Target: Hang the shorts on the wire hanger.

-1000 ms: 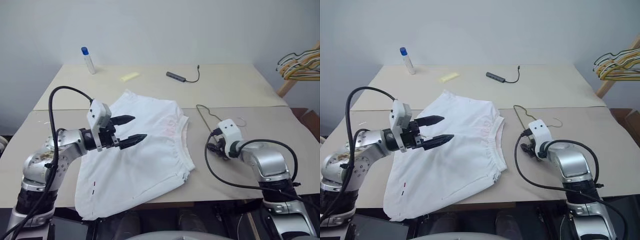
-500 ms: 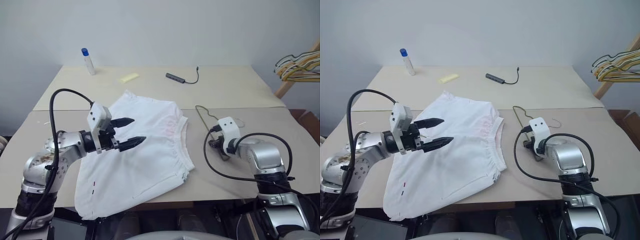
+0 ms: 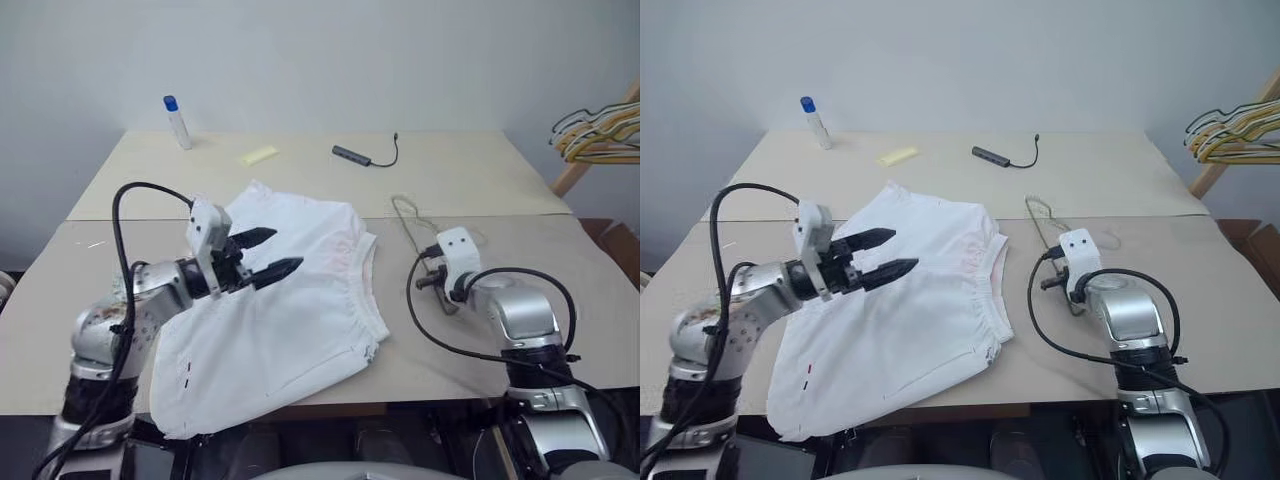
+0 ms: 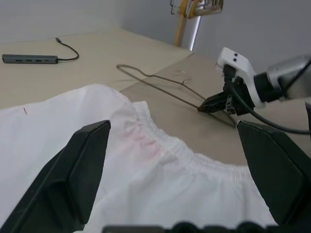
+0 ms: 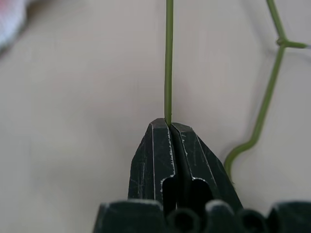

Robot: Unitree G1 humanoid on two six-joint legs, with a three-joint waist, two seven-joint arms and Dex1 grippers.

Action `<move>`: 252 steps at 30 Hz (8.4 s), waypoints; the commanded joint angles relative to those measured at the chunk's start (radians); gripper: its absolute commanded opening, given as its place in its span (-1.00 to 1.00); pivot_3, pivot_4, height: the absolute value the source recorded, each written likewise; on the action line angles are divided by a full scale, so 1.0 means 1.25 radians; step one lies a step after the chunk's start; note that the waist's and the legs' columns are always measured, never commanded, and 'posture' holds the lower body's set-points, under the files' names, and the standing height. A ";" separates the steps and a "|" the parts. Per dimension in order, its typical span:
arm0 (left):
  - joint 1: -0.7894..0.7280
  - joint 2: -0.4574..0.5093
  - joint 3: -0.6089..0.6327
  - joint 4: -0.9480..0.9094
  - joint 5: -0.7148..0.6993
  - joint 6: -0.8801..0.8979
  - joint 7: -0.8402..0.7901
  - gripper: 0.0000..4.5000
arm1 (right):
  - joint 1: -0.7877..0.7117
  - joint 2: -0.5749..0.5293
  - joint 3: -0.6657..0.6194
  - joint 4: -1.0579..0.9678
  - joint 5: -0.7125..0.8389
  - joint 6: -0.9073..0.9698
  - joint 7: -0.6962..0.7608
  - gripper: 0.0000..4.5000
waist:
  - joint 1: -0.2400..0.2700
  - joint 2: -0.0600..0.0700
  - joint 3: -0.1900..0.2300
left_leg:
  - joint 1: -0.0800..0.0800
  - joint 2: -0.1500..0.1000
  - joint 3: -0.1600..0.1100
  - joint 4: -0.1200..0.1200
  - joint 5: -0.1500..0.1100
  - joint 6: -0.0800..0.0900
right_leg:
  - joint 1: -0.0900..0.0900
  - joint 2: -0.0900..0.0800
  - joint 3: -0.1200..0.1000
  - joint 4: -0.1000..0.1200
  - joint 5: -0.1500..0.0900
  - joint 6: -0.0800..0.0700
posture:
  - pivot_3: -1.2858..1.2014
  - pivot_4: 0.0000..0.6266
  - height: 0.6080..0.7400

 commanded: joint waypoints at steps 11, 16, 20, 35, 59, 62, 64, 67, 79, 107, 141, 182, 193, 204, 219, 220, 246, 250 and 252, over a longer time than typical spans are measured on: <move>-0.116 -0.289 0.162 0.059 -0.448 0.101 0.373 1.00 | 0.034 0.024 0.077 -0.262 -0.037 -0.424 0.086 -0.99 | 0.000 0.000 0.000 | -0.002 -0.001 -0.001 0.001 0.000 0.000 | -0.001 -0.002 0.000 0.000 0.001 0.001 | 0.03 -1.00 1.00; -0.122 -0.262 0.116 0.042 -0.411 0.086 0.338 1.00 | 0.055 0.012 0.122 -0.297 -0.064 -0.496 0.125 -0.99 | 0.002 0.000 0.000 | -0.001 -0.002 -0.001 0.001 0.000 0.000 | -0.001 -0.001 0.000 0.000 0.001 0.001 | 0.03 -1.00 1.00; -0.132 -0.259 0.101 0.046 -0.384 0.055 0.332 1.00 | 0.067 0.017 0.137 -0.308 -0.085 -0.536 0.129 -0.99 | 0.004 0.000 0.000 | -0.001 -0.002 -0.001 0.001 0.000 0.000 | 0.000 -0.002 0.000 -0.001 0.001 0.001 | 0.03 -1.00 1.00; -0.144 -0.281 0.062 0.070 -0.284 -0.028 0.348 0.44 | 0.091 0.026 0.157 -0.296 -0.143 -0.598 0.146 -1.00 | 0.003 0.000 0.000 | -0.001 -0.002 -0.001 0.001 0.000 0.000 | 0.000 -0.001 0.000 -0.001 0.001 0.001 | 0.02 -1.00 1.00; -0.118 -0.237 -0.004 0.044 -0.124 -0.108 0.222 -1.00 | 0.125 -0.014 0.134 -0.324 -0.083 -0.621 0.267 0.42 | 0.002 0.000 0.000 | -0.001 -0.002 -0.001 0.001 0.000 0.000 | 0.001 -0.001 0.000 -0.002 0.001 0.001 | 0.02 -1.00 1.00; -0.111 -0.183 0.022 0.036 -0.147 -0.102 0.135 -1.00 | 0.129 -0.041 0.048 -0.356 0.085 -0.470 0.337 0.85 | 0.001 0.000 0.000 | -0.001 -0.002 -0.001 0.001 0.000 0.000 | 0.001 -0.001 0.000 -0.003 0.001 0.001 | 0.02 -1.00 1.00; -0.100 -0.125 0.047 0.027 -0.184 -0.088 0.041 -1.00 | 0.101 -0.055 -0.047 -0.349 0.266 -0.290 0.363 0.85 | -0.003 0.000 0.000 | 0.000 -0.002 -0.001 0.001 0.000 0.000 | 0.001 -0.001 0.000 -0.003 0.001 0.001 | 0.02 -1.00 1.00; -0.080 -0.041 0.074 0.024 -0.227 -0.078 -0.101 -1.00 | 0.066 -0.108 -0.149 -0.308 0.458 -0.117 0.411 0.85 | -0.002 0.001 0.001 | 0.000 -0.001 -0.001 0.000 0.000 0.000 | 0.001 -0.001 0.000 -0.002 0.001 0.000 | 0.03 -1.00 1.00; -0.127 0.039 0.140 0.108 -0.390 -0.009 -0.308 -1.00 | -0.025 -0.244 -0.047 -0.128 0.693 0.113 0.727 0.85 | -0.005 0.001 0.001 | 0.000 0.000 -0.001 0.000 0.000 0.001 | 0.002 0.000 -0.001 -0.004 0.001 0.001 | 0.02 -1.00 1.00; -0.106 -0.002 0.101 0.078 -0.323 -0.044 -0.310 -1.00 | -0.151 -0.141 0.027 -0.141 0.701 0.179 0.619 -0.65 | 0.000 0.001 0.001 | -0.003 -0.001 -0.002 0.001 0.000 0.001 | 0.000 -0.001 -0.001 -0.004 0.001 0.001 | 0.01 -1.00 1.00; -0.010 0.168 -0.112 0.136 0.251 -0.252 -0.249 0.98 | 0.137 -0.342 -0.242 0.052 0.805 0.492 0.441 -1.00 | 0.001 0.004 0.003 | -0.003 -0.001 0.000 0.001 0.000 0.001 | 0.000 -0.001 -0.001 -0.005 0.001 0.002 | -0.01 -1.00 1.00; -0.006 0.126 -0.144 0.106 0.292 -0.228 -0.235 0.98 | 0.247 -0.398 -0.116 0.106 0.669 0.453 0.572 -1.00 | 0.002 0.004 0.003 | -0.003 -0.001 0.001 0.001 0.000 0.001 | 0.001 -0.001 0.001 -0.005 0.002 0.004 | 0.01 -1.00 1.00; -0.004 0.120 -0.149 0.108 0.309 -0.236 -0.231 0.98 | 0.135 -0.376 -0.053 0.140 0.684 0.472 0.628 -1.00 | -0.001 0.004 0.003 | -0.002 -0.001 0.001 0.001 0.000 0.001 | 0.001 0.000 0.001 -0.005 0.002 0.004 | 0.02 -1.00 1.00; 0.031 0.122 -0.133 0.075 0.309 -0.230 -0.207 0.98 | -0.021 -0.399 0.176 0.261 0.554 0.368 0.760 -1.00 | 0.012 0.004 0.003 | -0.003 -0.001 0.001 0.001 0.000 0.001 | 0.001 -0.001 0.001 -0.005 0.002 0.003 | 0.07 -1.00 1.00; 0.034 0.095 -0.145 0.063 0.312 -0.231 -0.193 0.98 | -0.264 -0.287 0.300 0.605 0.321 0.195 0.906 -1.00 | 0.027 0.004 0.003 | -0.003 -0.002 0.001 0.002 0.000 0.001 | 0.000 -0.002 0.000 -0.004 0.003 0.003 | 0.08 -1.00 1.00; 0.036 0.094 -0.144 0.062 0.312 -0.231 -0.192 0.98 | -0.265 -0.288 0.289 0.612 0.317 0.192 0.901 -1.00 | 0.027 0.004 0.003 | -0.003 -0.002 0.001 0.002 0.000 0.001 | 0.000 -0.002 0.000 -0.004 0.003 0.003 | 0.07 -1.00 1.00; -0.105 0.129 -0.055 0.091 0.231 -0.240 -0.266 0.98 | -0.173 -0.339 0.059 0.076 0.325 0.133 0.667 -1.00 | 0.011 0.005 0.003 | -0.004 -0.001 0.000 0.002 0.000 0.001 | -0.001 -0.001 0.000 -0.004 0.003 0.003 | 0.03 -1.00 1.00; -0.226 0.166 0.014 0.127 0.183 -0.250 -0.285 0.98 | -0.181 -0.381 0.134 -0.053 0.247 0.054 0.645 -1.00 | 0.014 0.005 0.003 | -0.004 -0.001 0.000 0.002 0.000 0.001 | -0.001 -0.002 -0.001 -0.005 0.002 0.003 | 0.04 -1.00 1.00; -0.266 0.201 0.006 0.162 0.206 -0.267 -0.309 0.98 | -0.192 -0.372 0.149 -0.075 0.228 0.044 0.623 -1.00 | 0.014 0.005 0.003 | -0.005 -0.001 0.000 0.002 0.000 0.001 | 0.000 -0.002 -0.001 -0.005 0.002 0.003 | 0.04 -1.00 1.00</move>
